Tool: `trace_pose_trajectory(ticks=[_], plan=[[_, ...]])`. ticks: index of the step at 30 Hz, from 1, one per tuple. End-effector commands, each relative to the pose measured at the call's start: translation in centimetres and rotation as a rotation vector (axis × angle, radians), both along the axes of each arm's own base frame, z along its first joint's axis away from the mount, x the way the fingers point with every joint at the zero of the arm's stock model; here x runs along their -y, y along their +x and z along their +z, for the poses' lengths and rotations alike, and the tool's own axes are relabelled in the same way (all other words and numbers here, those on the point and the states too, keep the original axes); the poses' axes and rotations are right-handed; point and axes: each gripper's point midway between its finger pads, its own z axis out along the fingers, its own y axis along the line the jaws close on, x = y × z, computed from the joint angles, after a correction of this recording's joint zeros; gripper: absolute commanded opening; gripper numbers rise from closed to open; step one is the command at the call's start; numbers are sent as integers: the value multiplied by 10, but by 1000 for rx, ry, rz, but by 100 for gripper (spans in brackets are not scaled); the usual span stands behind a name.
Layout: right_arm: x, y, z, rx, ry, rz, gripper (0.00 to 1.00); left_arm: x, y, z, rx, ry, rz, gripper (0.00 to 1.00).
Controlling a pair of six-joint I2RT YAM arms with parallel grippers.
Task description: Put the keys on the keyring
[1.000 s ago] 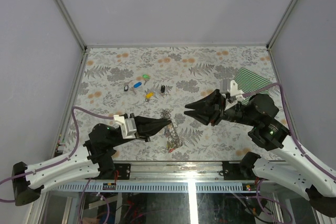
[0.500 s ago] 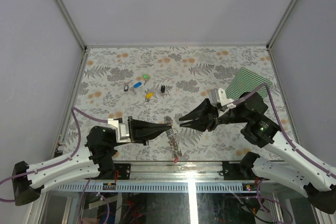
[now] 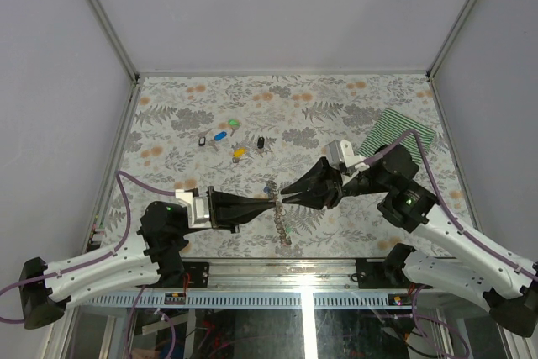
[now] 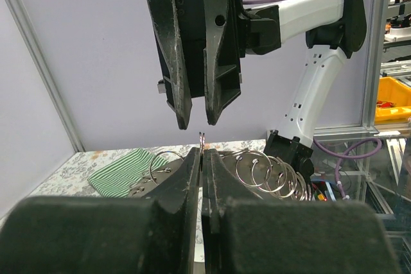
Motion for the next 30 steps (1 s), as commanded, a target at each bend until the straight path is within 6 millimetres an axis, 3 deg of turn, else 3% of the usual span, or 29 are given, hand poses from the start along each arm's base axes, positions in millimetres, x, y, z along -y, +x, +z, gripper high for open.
trace_pose_trajectory(ticks=[1, 10, 22, 30], plan=[[-3, -9, 9, 30, 37, 49, 29, -12, -9, 39, 58, -123, -8, 0], [-9, -12, 2, 13, 18, 65, 29, -10, -8, 38, 51, -115, -11, 0], [-14, -12, -1, 0, 5, 66, 21, -10, -7, 38, 47, -110, -11, 0], [-14, -12, 1, -3, 0, 63, 0, -9, -7, 37, 44, -107, -8, 0]])
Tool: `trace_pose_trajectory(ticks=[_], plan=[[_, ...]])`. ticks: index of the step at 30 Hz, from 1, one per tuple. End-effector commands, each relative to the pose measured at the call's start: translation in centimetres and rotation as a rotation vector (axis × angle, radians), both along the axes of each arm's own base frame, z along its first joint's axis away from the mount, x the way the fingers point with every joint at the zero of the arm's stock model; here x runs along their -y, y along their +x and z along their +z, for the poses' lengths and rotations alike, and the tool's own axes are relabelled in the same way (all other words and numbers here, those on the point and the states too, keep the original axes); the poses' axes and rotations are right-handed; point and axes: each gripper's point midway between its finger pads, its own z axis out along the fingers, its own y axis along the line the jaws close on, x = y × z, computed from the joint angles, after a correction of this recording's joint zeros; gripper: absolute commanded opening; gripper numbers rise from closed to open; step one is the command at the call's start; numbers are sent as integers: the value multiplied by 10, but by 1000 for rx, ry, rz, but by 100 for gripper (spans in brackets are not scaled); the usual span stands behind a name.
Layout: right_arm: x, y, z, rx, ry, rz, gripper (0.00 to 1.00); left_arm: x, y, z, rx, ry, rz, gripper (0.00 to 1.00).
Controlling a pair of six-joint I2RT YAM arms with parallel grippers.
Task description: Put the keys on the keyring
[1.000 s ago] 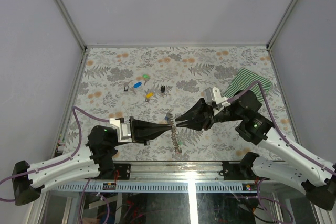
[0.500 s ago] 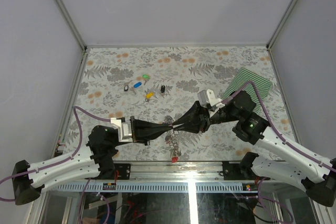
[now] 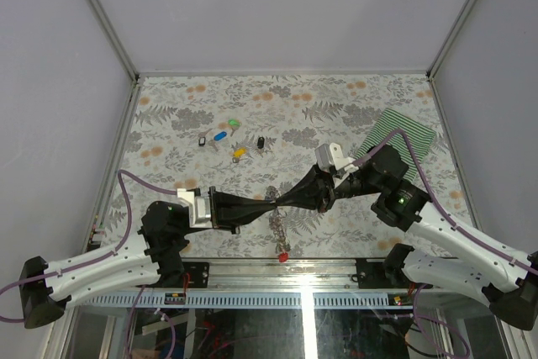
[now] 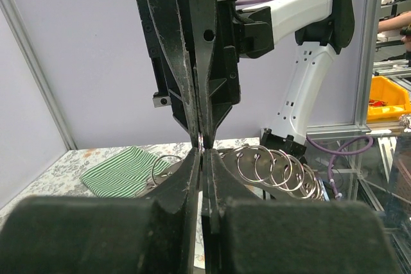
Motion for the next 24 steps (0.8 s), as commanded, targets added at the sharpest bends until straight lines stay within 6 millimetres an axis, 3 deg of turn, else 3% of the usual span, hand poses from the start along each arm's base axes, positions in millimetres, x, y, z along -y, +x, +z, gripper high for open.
trace_pose_trajectory(ticks=[1, 3, 10, 24], plan=[[-2, -5, 14, 25, 27, 17, 0, -12, -6, 41, 54, -118, 5, 0], [-1, -4, 16, 37, 26, 9, 0, -11, -4, 40, 48, -111, 10, 1], [7, 3, 14, 104, -27, -59, 0, -8, 5, 30, 7, -29, 51, 22], [25, 26, -8, 221, -224, -184, 0, -3, 27, 5, -132, 178, 149, 35]])
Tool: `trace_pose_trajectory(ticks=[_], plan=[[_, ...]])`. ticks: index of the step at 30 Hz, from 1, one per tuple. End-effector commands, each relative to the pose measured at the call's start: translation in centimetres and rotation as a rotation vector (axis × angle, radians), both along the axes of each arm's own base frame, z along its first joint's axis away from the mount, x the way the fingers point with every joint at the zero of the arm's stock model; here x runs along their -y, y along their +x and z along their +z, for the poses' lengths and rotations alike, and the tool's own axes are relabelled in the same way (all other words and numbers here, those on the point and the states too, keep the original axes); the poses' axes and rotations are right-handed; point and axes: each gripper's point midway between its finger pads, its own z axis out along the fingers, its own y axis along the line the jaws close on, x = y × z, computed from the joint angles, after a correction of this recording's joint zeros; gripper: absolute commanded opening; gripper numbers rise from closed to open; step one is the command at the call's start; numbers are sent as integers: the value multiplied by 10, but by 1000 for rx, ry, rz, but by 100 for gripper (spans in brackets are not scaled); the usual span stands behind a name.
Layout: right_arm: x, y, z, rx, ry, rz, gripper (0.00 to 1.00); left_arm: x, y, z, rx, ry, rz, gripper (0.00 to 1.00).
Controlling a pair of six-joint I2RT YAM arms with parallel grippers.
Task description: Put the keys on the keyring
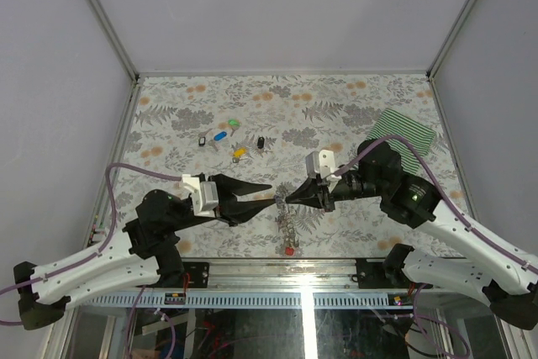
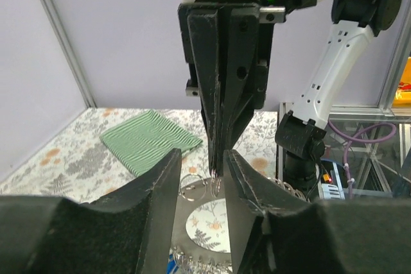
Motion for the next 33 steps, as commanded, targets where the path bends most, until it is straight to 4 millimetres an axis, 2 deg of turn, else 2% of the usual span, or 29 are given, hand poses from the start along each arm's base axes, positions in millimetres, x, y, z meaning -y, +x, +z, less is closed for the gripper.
trace_pose_trajectory(ticks=[1, 7, 13, 22, 33], plan=[[9, 8, 26, 141, 5, -42, 0, -2, 15, -8, -89, 57, 80, 37], [13, 19, 15, 171, -65, -79, 0, 2, 17, -18, -156, 134, 82, 41], [14, 22, 5, 169, -104, -87, 0, 10, 7, -26, -191, 234, 14, 34], [14, 22, 0, 163, -132, -74, 0, 18, 21, -43, -124, 307, 58, 34], [14, 19, 0, 171, -155, -43, 0, 31, 28, -53, -158, 330, 61, 35]])
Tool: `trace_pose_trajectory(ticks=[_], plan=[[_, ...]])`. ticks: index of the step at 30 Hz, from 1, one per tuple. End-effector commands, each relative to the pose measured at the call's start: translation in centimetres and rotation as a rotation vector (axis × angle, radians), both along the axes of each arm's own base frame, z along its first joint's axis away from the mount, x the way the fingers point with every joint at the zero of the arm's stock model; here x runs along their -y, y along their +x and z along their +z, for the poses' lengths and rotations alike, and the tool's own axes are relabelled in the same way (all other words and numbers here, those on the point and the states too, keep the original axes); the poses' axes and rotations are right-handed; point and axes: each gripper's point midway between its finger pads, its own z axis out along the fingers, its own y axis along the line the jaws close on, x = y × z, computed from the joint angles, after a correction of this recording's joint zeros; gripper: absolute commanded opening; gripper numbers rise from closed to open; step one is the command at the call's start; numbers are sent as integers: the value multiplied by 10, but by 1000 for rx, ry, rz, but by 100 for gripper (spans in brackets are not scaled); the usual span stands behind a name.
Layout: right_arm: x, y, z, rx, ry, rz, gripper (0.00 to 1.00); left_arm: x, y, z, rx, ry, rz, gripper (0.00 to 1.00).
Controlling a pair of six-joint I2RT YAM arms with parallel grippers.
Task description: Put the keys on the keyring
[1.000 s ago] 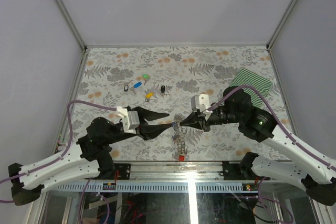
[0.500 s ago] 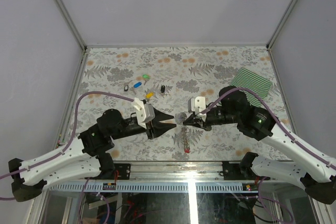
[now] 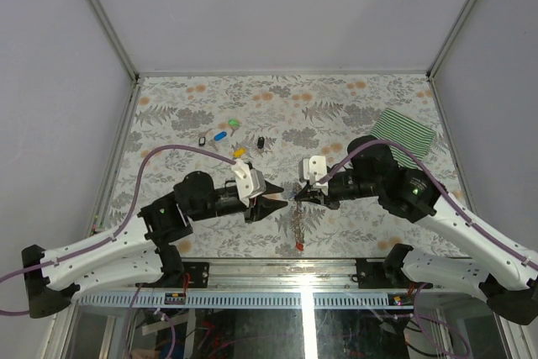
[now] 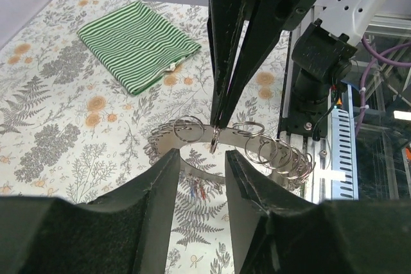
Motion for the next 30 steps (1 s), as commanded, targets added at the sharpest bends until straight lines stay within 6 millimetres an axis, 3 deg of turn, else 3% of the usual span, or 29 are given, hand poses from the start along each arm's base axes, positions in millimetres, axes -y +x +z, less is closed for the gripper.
trace_pose_trajectory(ticks=[1, 14, 30], plan=[[-8, 0, 32, 65, 72, 39, 0, 7, 2, 15, 19, -35, -5, 35], [-13, -2, 31, 45, 64, 65, 0, 15, 1, 13, 43, -17, -43, 31], [-15, -2, 32, 40, 73, 70, 0, 20, -10, 4, 60, 46, -135, 15]])
